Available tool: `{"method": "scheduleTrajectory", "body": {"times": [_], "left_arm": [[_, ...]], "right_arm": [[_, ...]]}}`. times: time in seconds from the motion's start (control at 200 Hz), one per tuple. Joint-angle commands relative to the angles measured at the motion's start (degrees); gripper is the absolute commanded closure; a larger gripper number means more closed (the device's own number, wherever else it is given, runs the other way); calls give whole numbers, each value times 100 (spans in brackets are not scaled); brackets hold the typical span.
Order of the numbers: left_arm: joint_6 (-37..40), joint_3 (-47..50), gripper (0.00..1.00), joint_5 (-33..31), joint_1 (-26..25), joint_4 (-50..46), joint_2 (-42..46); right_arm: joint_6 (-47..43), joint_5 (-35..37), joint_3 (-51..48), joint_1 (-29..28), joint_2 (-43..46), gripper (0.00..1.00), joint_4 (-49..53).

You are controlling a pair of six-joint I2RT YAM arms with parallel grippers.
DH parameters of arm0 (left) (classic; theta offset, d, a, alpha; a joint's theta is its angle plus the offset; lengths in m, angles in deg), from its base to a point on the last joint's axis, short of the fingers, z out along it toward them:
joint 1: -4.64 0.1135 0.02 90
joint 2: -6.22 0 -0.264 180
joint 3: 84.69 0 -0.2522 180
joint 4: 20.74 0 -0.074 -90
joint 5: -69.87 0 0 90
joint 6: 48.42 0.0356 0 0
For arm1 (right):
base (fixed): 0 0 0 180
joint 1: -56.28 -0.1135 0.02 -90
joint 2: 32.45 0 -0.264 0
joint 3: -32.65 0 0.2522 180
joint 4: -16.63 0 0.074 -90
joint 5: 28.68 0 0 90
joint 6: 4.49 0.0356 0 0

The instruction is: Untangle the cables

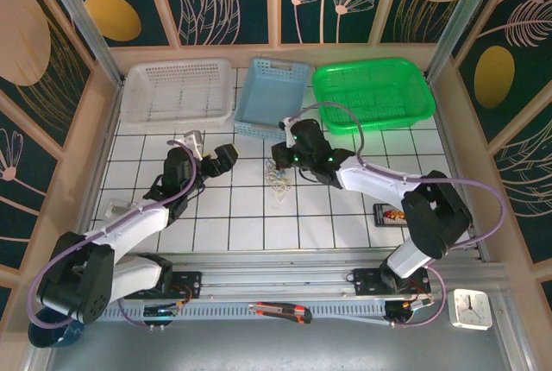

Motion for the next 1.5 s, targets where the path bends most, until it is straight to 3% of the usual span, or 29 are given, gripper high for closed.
{"method": "scheduleTrajectory", "body": {"times": [0.0, 0.375, 0.495, 0.631, 1.131, 1.491], "left_arm": [[23, -63, 1, 171, -26, 194, -100], [10, -141, 1, 266, -26, 203, -278], [27, -203, 1, 295, -26, 181, -342], [47, -264, 1, 322, -19, 146, -386], [-87, -384, 1, 659, -76, 90, -416], [-154, -458, 1, 265, -901, 154, -584]], "right_arm": [[477, -225, -325, 170, 336, 100, -909], [1195, -255, -1633, 348, 693, 100, -1895], [1127, -364, -1668, 181, 619, 64, -1800], [1070, -81, -1735, 149, 826, 54, -1590], [1175, 477, -1952, 493, 1000, 59, -602], [1879, 227, -2907, 403, 1577, 68, -725]]}}
